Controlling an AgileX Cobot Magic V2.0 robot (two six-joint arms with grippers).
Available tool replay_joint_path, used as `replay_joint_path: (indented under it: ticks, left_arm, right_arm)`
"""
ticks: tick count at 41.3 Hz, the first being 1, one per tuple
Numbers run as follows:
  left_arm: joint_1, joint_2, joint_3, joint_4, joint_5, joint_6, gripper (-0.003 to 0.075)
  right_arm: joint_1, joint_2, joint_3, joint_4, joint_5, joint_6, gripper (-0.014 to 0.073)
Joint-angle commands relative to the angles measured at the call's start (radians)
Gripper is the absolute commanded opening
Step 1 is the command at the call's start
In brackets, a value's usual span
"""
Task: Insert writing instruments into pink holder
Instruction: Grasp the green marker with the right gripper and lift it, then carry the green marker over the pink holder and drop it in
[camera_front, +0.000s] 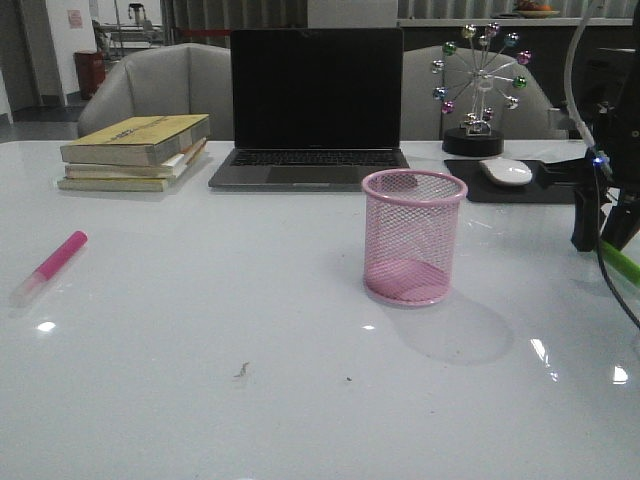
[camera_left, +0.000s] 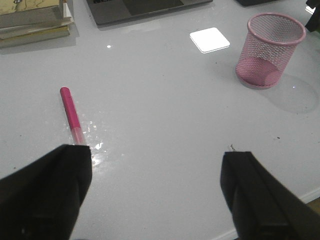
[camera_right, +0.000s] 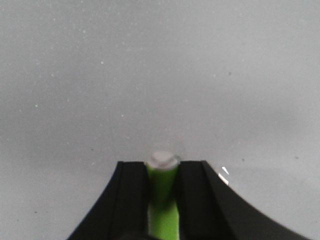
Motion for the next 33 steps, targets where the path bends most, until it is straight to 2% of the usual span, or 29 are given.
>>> replay_joint_path:
  ticks: [1,6,11,22,33]
  left_arm:
    - [-0.007,0.006,-0.028,-0.005,-0.076,-0.003,0.0582]
    - [-0.007,0.006,-0.028,-0.005,-0.076,-0.003,0.0582]
    - [-0.007,0.006,-0.028,-0.005,-0.076,-0.003,0.0582]
    - [-0.007,0.006,-0.028,-0.005,-0.076,-0.003,0.0582]
    - [-0.007,0.006,-0.028,-0.005,-0.076,-0.003,0.0582]
  right_arm:
    - [0.002,-0.111,-0.021,0.008,-0.015,-0.008,0.0112]
    - [0.023,-0.228,0.061,0.012,-0.117,-0.008,0.0112]
    - [0.066,-0.404,0.222,0.033,-0.326,-0.008,0.0112]
    - [0.242,-0.765,0.633,0.049,-0.906,-0.008,0.0112]
    - [0.431,-0.851,0.922,0.049,-1.475,0.0,0.0112]
